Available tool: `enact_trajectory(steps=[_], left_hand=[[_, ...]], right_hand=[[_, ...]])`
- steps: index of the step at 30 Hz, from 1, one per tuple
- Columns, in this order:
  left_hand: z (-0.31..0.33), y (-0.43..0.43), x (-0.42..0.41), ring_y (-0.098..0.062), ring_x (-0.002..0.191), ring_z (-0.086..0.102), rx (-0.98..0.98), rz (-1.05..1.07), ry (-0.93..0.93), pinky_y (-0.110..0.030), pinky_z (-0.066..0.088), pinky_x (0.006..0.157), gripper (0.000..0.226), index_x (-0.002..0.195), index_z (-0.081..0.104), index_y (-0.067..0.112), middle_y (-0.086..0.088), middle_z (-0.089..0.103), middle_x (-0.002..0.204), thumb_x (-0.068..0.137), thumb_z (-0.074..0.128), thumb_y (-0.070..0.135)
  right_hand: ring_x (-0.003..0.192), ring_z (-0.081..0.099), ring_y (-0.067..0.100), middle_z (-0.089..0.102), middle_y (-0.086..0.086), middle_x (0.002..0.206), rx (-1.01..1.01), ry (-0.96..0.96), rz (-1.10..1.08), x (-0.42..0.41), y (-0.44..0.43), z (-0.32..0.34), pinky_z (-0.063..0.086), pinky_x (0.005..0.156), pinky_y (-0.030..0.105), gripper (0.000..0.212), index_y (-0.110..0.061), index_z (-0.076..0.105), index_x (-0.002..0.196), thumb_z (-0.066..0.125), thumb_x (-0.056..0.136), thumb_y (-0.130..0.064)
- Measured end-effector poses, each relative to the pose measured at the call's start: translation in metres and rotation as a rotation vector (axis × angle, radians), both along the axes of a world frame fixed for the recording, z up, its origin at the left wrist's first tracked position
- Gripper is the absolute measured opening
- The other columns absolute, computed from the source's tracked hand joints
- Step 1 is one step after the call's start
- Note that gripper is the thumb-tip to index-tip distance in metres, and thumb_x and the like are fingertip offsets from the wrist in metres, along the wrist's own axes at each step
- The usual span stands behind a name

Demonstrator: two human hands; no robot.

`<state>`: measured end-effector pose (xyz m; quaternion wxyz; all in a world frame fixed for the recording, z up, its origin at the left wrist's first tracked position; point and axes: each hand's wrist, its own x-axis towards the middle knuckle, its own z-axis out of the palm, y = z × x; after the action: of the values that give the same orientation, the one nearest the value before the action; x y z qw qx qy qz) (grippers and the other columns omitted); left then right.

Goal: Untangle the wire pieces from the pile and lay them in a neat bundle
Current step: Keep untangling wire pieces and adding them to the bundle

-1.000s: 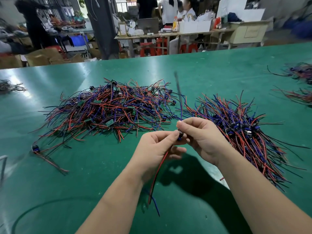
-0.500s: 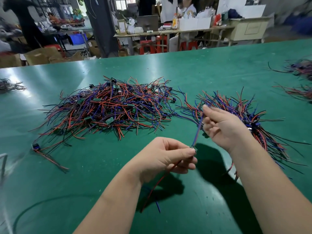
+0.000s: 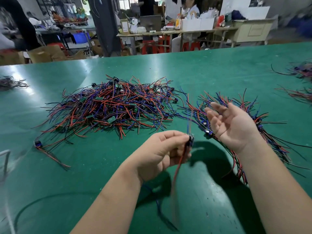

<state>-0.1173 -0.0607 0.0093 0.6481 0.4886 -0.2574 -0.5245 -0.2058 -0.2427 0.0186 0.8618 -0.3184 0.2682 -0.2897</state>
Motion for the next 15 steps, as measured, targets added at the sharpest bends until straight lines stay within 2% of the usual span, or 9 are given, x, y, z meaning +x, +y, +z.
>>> enact_trajectory(steps=[3, 5, 7, 10, 13, 15], left_hand=[[0.007, 0.001, 0.004, -0.013, 0.061, 0.070, -0.047, 0.100, 0.197, -0.022, 0.056, 0.057, 0.013, 0.063, 0.074, 0.016, -0.006, 0.073, 0.073, 0.064, 0.064, 0.024], [0.010, 0.002, 0.006, -0.013, 0.065, 0.071, -0.109, 0.154, 0.304, -0.023, 0.057, 0.058, 0.016, 0.066, 0.075, 0.013, -0.007, 0.074, 0.077, 0.062, 0.065, 0.024], [0.010, 0.002, 0.007, -0.012, 0.067, 0.071, -0.158, 0.241, 0.350, -0.021, 0.057, 0.057, 0.018, 0.072, 0.074, 0.013, -0.004, 0.075, 0.079, 0.061, 0.067, 0.026], [0.006, -0.002, 0.005, -0.003, 0.067, 0.065, -0.142, 0.389, 0.265, -0.018, 0.050, 0.056, 0.029, 0.084, 0.063, 0.022, 0.010, 0.070, 0.081, 0.059, 0.070, 0.033], [0.000, -0.007, -0.003, 0.001, 0.061, 0.057, -0.091, 0.488, 0.123, -0.020, 0.041, 0.059, 0.027, 0.068, 0.060, 0.025, 0.014, 0.064, 0.073, 0.051, 0.075, 0.039], [-0.003, -0.009, -0.008, 0.001, 0.060, 0.056, -0.115, 0.490, 0.037, -0.023, 0.038, 0.062, 0.021, 0.062, 0.063, 0.026, 0.013, 0.065, 0.070, 0.052, 0.080, 0.033]], right_hand=[[0.051, 0.066, 0.015, 0.068, 0.010, 0.067, -0.176, 0.168, 0.169, 0.006, 0.013, -0.005, 0.050, 0.044, 0.016, 0.012, -0.007, 0.058, 0.093, 0.047, 0.096, -0.005], [0.052, 0.065, 0.015, 0.067, 0.009, 0.067, -0.373, 0.243, 0.323, 0.009, 0.023, -0.009, 0.050, 0.045, 0.016, 0.016, -0.005, 0.059, 0.096, 0.055, 0.087, 0.007], [0.056, 0.063, 0.014, 0.066, 0.008, 0.072, -0.506, 0.257, 0.456, 0.009, 0.033, -0.012, 0.046, 0.048, 0.015, 0.024, -0.006, 0.066, 0.093, 0.067, 0.073, 0.005], [0.057, 0.062, 0.010, 0.068, 0.004, 0.072, -0.463, 0.104, 0.477, 0.013, 0.048, -0.012, 0.046, 0.052, 0.013, 0.019, -0.012, 0.077, 0.077, 0.071, 0.060, -0.008], [0.051, 0.059, 0.005, 0.068, 0.001, 0.062, -0.344, -0.021, 0.363, 0.021, 0.060, -0.013, 0.048, 0.051, 0.012, 0.009, -0.015, 0.076, 0.063, 0.068, 0.061, -0.016], [0.049, 0.058, 0.005, 0.066, 0.001, 0.060, -0.246, -0.076, 0.297, 0.025, 0.065, -0.012, 0.048, 0.049, 0.014, 0.010, -0.012, 0.072, 0.060, 0.065, 0.065, -0.017]])
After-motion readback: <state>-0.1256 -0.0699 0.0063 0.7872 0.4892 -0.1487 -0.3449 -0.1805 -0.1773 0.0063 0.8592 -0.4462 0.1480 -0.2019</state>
